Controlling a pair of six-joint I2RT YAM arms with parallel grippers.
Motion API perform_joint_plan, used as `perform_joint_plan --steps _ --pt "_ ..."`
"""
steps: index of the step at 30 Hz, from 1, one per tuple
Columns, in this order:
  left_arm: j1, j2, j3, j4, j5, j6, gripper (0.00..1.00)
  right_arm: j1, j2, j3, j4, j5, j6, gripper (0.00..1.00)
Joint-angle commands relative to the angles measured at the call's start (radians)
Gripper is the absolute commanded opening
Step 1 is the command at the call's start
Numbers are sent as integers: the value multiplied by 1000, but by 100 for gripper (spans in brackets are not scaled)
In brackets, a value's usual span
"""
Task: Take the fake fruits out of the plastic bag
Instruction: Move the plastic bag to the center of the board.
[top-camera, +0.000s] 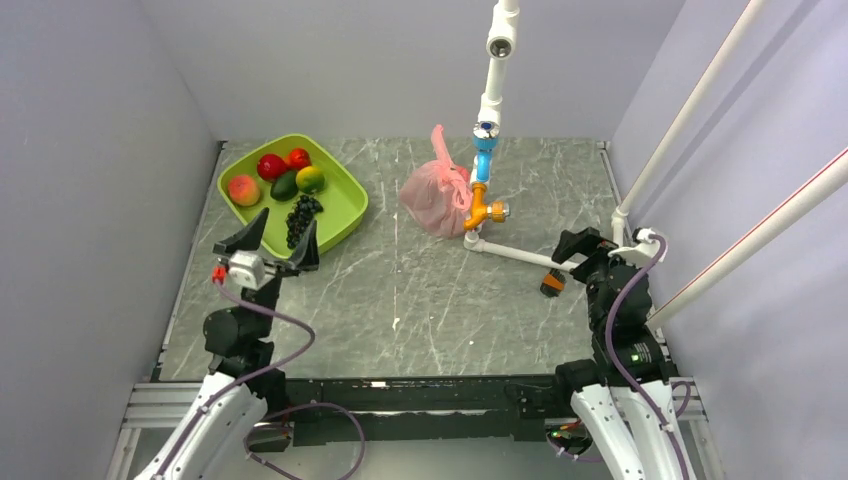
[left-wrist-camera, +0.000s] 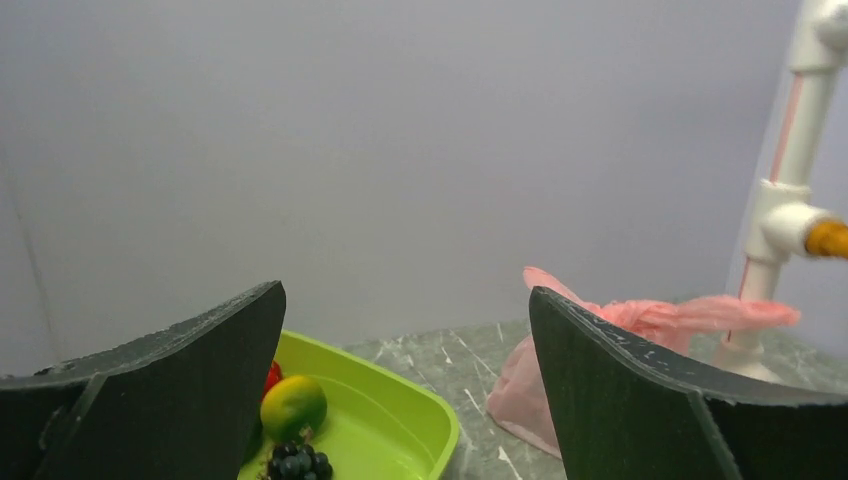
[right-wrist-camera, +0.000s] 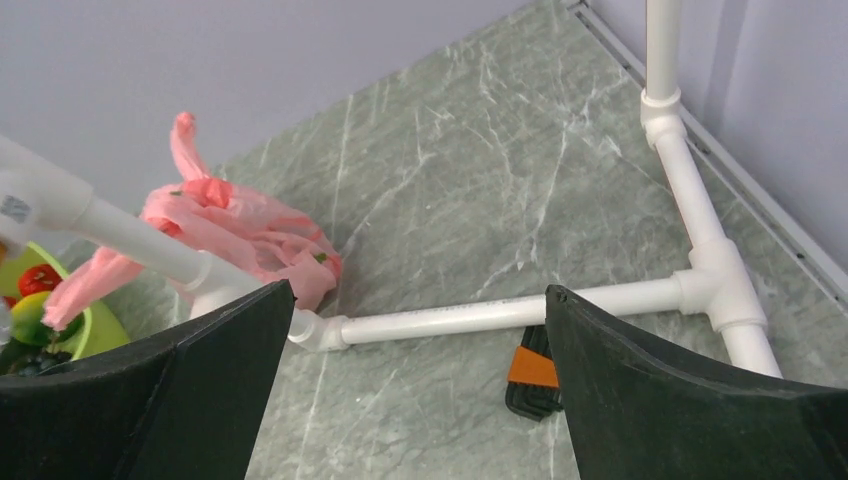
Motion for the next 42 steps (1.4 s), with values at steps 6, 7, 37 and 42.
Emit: perform_joint_plan --steps 6,7,37,42 --pt "10 298 462 -705 -472 -427 99 -2 144 13 -29 -17 74 100" --pt "13 343 523 -781 -480 -440 99 -3 148 1 -23 -35 79 100" --pt "265 819 723 -845 781 -388 92 171 473 -539 1244 -664 588 100" --pt "211 810 732 -890 722 -345 91 205 511 -467 1221 -527 732 92"
